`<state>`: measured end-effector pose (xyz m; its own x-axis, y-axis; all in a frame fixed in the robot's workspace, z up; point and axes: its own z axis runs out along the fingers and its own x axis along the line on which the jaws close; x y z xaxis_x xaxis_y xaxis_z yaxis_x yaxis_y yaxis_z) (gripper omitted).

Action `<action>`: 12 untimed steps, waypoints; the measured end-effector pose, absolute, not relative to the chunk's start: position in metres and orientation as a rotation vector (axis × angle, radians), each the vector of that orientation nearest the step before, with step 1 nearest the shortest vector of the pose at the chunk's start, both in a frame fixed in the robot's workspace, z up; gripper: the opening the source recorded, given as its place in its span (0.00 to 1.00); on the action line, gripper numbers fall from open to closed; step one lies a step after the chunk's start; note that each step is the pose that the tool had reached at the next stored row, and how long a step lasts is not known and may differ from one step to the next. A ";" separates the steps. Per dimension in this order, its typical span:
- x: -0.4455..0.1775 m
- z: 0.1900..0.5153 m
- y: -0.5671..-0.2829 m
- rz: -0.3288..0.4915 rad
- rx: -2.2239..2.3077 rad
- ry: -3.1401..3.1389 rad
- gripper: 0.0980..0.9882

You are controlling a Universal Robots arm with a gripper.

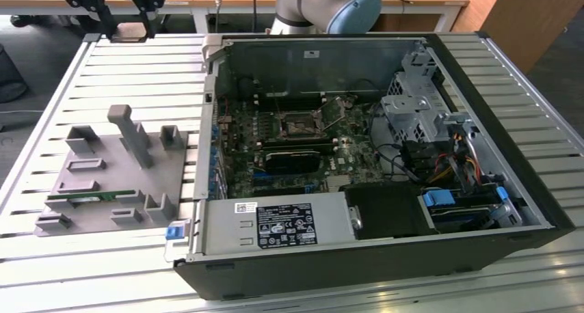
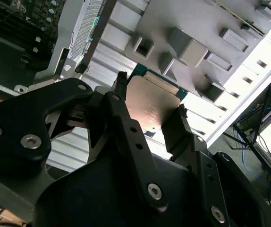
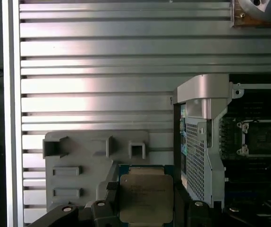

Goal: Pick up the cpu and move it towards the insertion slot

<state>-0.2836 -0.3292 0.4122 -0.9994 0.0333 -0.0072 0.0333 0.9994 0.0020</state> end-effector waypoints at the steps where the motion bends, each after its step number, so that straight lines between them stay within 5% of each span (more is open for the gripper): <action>1: -0.283 0.412 -0.329 0.003 0.052 3.134 0.50; 12: -0.272 0.412 -0.324 0.003 0.052 3.134 0.50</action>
<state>-0.2718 -0.3242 0.4122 -0.9994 0.0332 -0.0072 0.0332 0.9994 0.0020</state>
